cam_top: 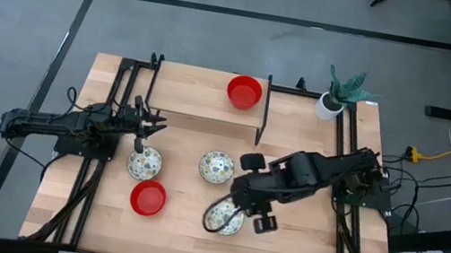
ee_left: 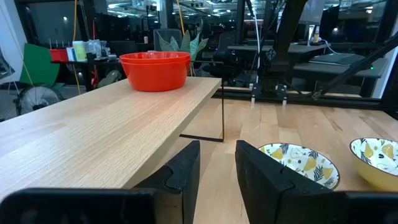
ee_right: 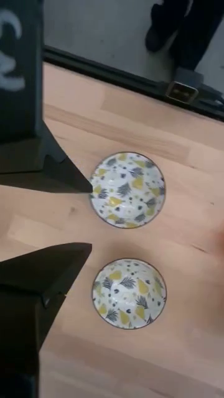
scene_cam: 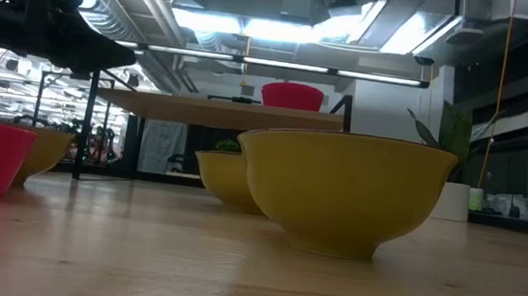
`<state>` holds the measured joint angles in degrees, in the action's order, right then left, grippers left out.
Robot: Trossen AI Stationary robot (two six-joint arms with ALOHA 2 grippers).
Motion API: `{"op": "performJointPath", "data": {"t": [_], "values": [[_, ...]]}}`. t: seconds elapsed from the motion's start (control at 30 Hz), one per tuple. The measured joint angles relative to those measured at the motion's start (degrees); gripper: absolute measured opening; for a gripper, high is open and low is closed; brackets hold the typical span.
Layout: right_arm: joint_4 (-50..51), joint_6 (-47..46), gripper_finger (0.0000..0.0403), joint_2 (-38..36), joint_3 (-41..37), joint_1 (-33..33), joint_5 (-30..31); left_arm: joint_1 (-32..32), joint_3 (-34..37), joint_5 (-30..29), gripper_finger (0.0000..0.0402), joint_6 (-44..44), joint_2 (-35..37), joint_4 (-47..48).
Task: Pick & Place Mini bowls
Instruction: Stack the red bowl on the red bowls on the shelf
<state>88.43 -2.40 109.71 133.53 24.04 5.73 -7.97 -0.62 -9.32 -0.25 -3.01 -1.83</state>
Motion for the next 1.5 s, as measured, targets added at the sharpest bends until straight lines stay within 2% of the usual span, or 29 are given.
{"op": "performJointPath", "data": {"t": [0.13, 0.23, 0.4, 0.6, 0.8, 1.0, 1.13, 1.23, 1.5], "values": [[0.76, 0.78, 0.0140, -2.38, 0.00, 1.80, 0.07, 0.00, 0.00, 0.00, 0.0098, 0.00, 0.00, 0.00], [-2.39, -0.13, 0.0140, -5.12, -4.28, 3.78, 2.09, 0.00, 0.00, 0.00, 0.0098, 0.00, 0.01, -0.02], [-17.27, -1.38, 0.0140, -12.91, -23.01, 7.08, 2.16, -0.01, 0.00, 0.00, 0.0098, 0.00, 0.00, -0.02], [-43.18, -7.66, 0.0140, -23.83, -47.81, 10.13, 2.11, -0.01, 0.00, 0.00, 0.0098, 0.00, 0.02, -0.02], [-64.69, -15.72, 0.0140, -29.52, -64.00, 11.41, 2.22, -0.01, 0.00, 0.00, 0.0098, 0.00, 0.02, -0.02], [-79.58, -19.75, 0.0140, -29.79, -72.04, 11.48, 2.18, 0.00, 0.00, 0.00, 0.0098, 0.00, 0.02, -0.02], [-85.50, -19.71, 0.0140, -29.79, -74.69, 11.46, 2.24, 0.00, 0.00, 0.00, 0.0098, 0.00, 0.02, -0.02], [-87.37, -19.53, 0.0140, -29.79, -74.97, 11.03, 3.02, -0.02, 0.00, 0.00, 0.0098, 0.00, 0.00, -0.02], [-90.48, -14.48, 0.0140, -29.79, -74.99, 8.18, 10.51, -0.02, 0.00, 0.00, 0.0098, 0.01, 0.01, -0.02]]}}
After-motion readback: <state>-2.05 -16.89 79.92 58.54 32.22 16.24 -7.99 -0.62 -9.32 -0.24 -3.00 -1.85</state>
